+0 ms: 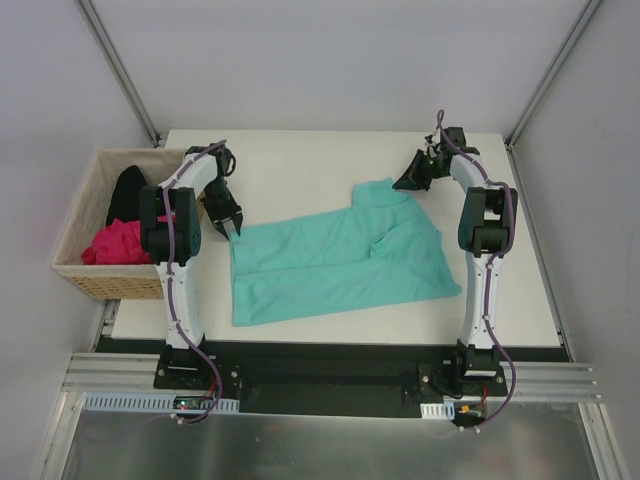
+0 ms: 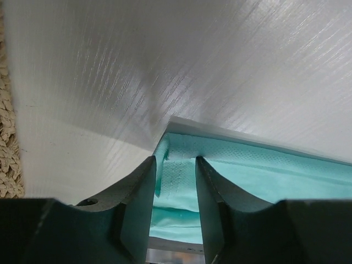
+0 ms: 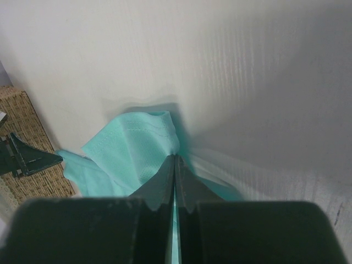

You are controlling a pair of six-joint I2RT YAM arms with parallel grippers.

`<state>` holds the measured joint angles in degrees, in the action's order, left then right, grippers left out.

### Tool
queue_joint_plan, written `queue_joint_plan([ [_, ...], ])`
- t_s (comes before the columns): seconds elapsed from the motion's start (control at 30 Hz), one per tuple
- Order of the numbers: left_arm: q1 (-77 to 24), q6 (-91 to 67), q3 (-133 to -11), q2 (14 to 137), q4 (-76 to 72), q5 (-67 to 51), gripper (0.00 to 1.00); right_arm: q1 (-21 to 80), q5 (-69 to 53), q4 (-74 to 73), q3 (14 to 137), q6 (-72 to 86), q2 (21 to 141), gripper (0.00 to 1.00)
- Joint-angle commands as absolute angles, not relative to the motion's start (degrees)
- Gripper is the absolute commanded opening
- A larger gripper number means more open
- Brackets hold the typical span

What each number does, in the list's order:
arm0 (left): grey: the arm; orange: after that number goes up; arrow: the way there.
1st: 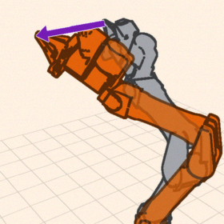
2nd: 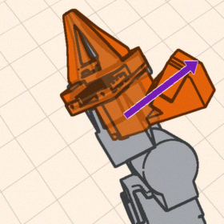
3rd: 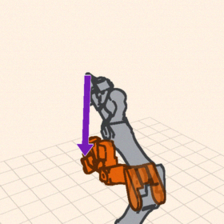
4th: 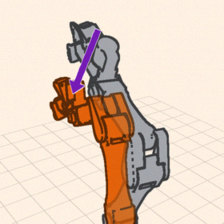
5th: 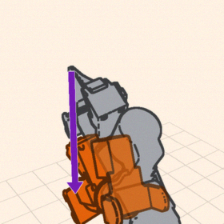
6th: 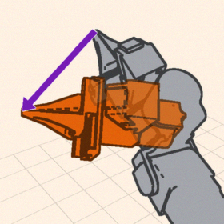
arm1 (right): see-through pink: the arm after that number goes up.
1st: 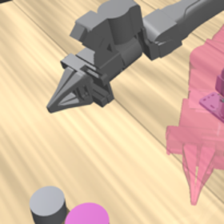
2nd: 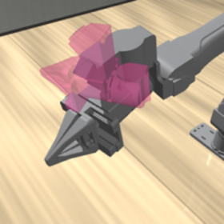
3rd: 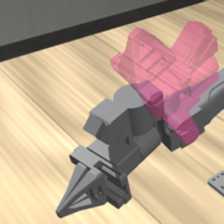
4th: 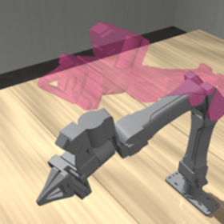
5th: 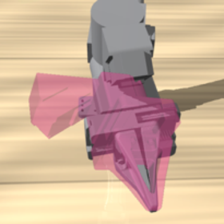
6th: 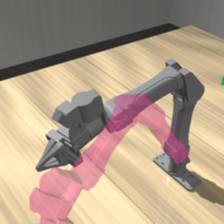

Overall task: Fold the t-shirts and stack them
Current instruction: Grap the side of the flattened tshirt furthest away from the robot with both arms

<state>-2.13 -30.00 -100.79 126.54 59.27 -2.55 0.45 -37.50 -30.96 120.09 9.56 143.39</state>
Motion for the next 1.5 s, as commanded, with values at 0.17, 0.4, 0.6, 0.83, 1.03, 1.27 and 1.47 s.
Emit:
queue_joint_plan([
  [0.17, -1.4, -29.0, -100.6, 127.9, 59.4, -4.9, 0.0, 0.2, -37.5, -33.0, 120.2, 8.3, 137.6, 0.01],
  [0.4, -1.3, -28.9, -100.5, 127.4, 59.4, -5.3, 0.0, 0.1, -37.4, -33.0, 119.7, 8.3, 137.3, 0.01],
  [0.6, -1.1, -29.4, -100.5, 125.3, 59.2, -5.1, 0.0, 0.2, -37.7, -32.8, 120.3, 8.7, 137.5, 0.01],
  [0.83, -1.1, -30.1, -100.9, 122.6, 59.2, -5.1, 0.0, 0.1, -37.9, -32.7, 120.8, 8.9, 137.6, 0.01],
  [1.03, -1.0, -30.4, -101.3, 119.4, 59.2, -4.7, 0.0, 0.1, -38.1, -32.5, 120.8, 8.9, 137.4, 0.01],
  [1.27, -0.9, -30.6, -102.8, 116.6, 60.4, -4.3, 0.0, 0.2, -38.1, -32.3, 120.8, 9.1, 137.3, 0.01],
  [1.47, -1.0, -30.3, -102.0, 115.6, 61.1, -4.4, 0.0, 0.2, -38.1, -32.3, 120.2, 8.8, 136.2, 0.01],
])
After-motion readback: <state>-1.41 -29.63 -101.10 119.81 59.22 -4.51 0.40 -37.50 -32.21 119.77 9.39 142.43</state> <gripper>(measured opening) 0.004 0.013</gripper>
